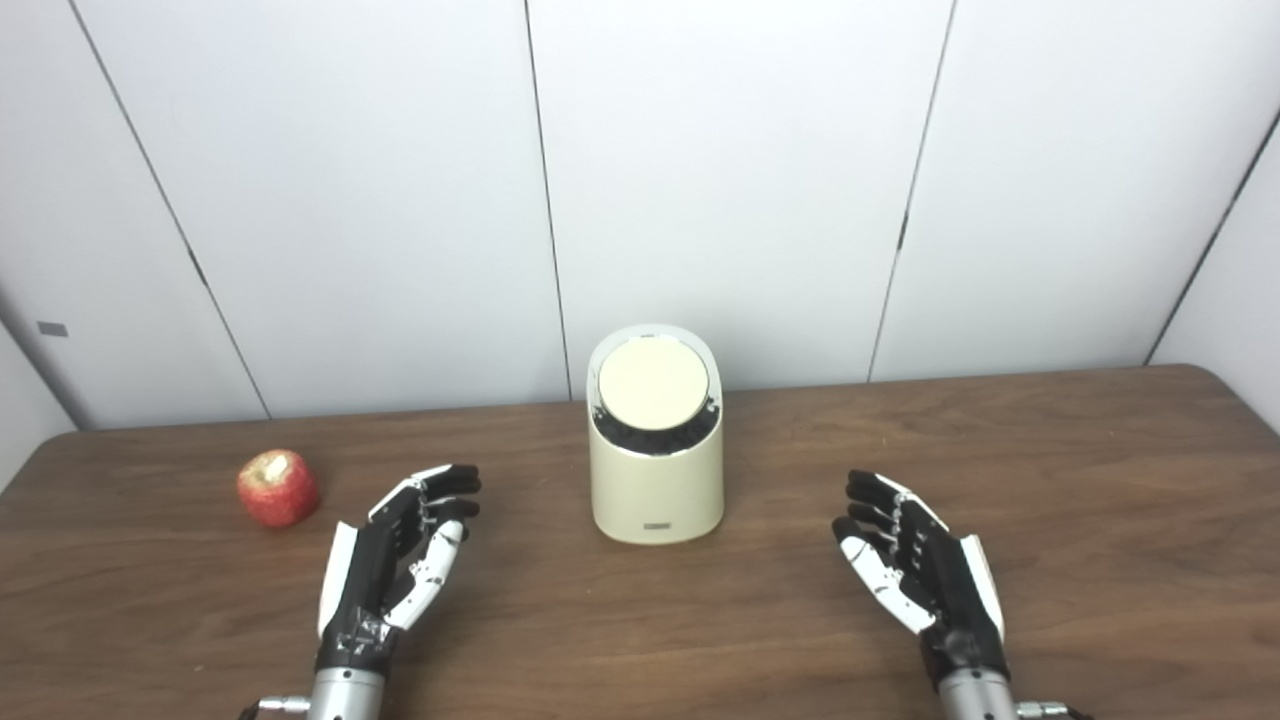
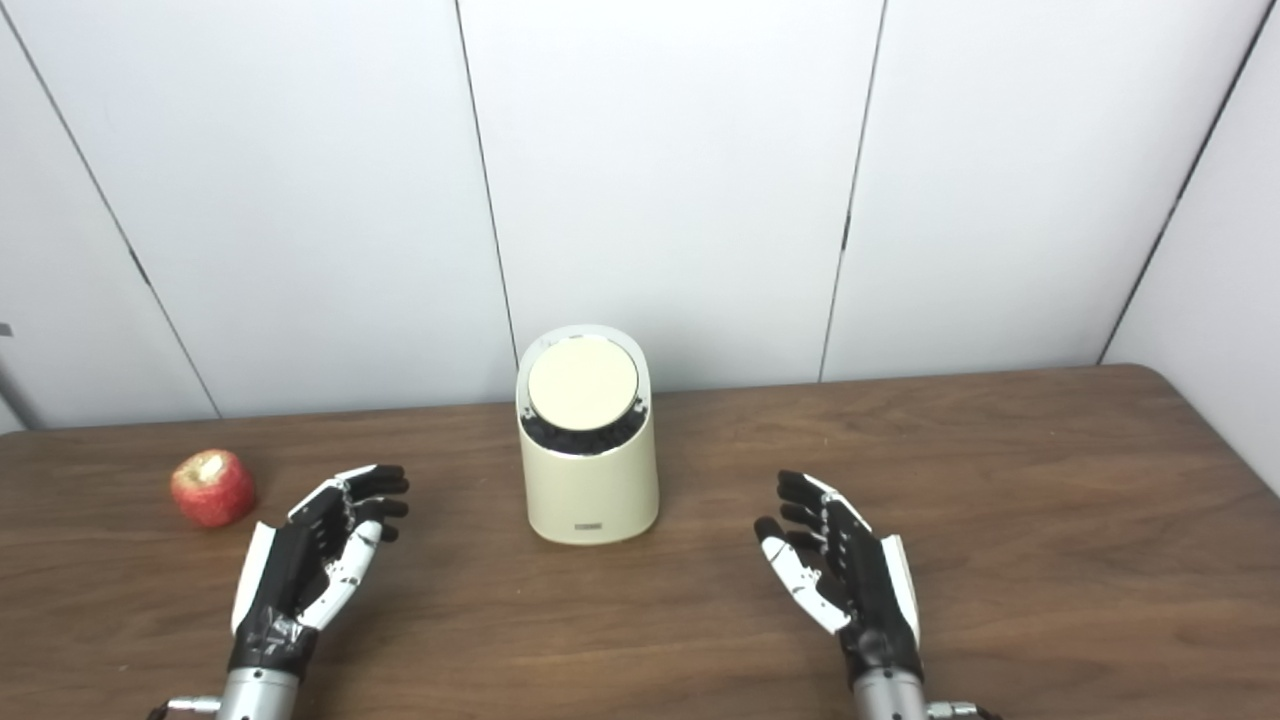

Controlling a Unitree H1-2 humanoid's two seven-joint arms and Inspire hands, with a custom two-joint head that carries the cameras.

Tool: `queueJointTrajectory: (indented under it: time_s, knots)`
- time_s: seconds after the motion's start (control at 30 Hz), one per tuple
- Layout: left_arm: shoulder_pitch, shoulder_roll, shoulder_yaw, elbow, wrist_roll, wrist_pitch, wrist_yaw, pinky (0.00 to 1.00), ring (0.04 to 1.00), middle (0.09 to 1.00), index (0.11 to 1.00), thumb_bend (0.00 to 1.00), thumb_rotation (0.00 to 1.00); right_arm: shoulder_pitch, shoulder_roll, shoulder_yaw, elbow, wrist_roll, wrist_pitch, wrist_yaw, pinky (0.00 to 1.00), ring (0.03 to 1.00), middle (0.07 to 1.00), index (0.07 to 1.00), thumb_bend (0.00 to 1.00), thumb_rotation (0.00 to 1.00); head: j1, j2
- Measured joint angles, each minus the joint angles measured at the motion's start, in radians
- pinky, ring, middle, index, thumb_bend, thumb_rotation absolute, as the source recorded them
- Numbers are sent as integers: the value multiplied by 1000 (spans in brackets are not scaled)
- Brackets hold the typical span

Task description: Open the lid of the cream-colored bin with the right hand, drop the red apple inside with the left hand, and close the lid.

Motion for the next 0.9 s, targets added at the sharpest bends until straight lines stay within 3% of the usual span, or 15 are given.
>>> queueJointTrajectory:
  time_s: [0.17, 0.2, 0.27, 0.33, 0.4, 0.53, 0.67, 0.9]
  knots:
    - [0, -1, 0, 0, 2, -1, 1, 564, 653, 711, 722, 240, 491, 0, 0, -10, -10, 37, 4, 18, 724, 798, 805, 781, 288, 358, 9, 0]
    - [0, -2, 1, 0, 2, -1, 2, 560, 651, 710, 721, 239, 486, -1, -1, -13, -26, 60, 16, 31, 727, 792, 804, 780, 301, 289, 9, 0]
    - [0, -2, 1, 1, 3, -1, 2, 557, 648, 710, 721, 236, 487, -4, -7, -21, -81, 100, 59, 58, 734, 785, 800, 776, 321, 274, 9, -2]
    - [0, -2, 1, 1, 5, -1, 4, 562, 647, 709, 719, 237, 489, -22, -25, -22, -127, 107, 84, 82, 727, 787, 803, 780, 395, 393, 11, -5]
    - [-1, -3, 1, 2, 6, -1, 5, 565, 649, 711, 720, 235, 486, -56, -50, -20, -156, 95, 111, 95, 723, 797, 814, 790, 482, 437, 12, -6]
    - [-1, -4, 1, 2, 7, -1, 6, 565, 649, 711, 720, 233, 478, -147, -85, -15, -214, 46, 239, 112, 761, 835, 839, 796, 639, 442, 12, -8]
    - [-3, -5, 0, 4, 16, -2, 9, 565, 644, 711, 719, 233, 478, -250, -108, 22, -232, -34, 350, 125, 801, 859, 856, 814, 717, 470, 17, -9]
    - [-7, -10, -2, 9, 22, -19, 25, 564, 651, 713, 721, 230, 475, -372, -130, 115, -204, -205, 434, 131, 652, 775, 807, 797, 816, 505, 18, -15]
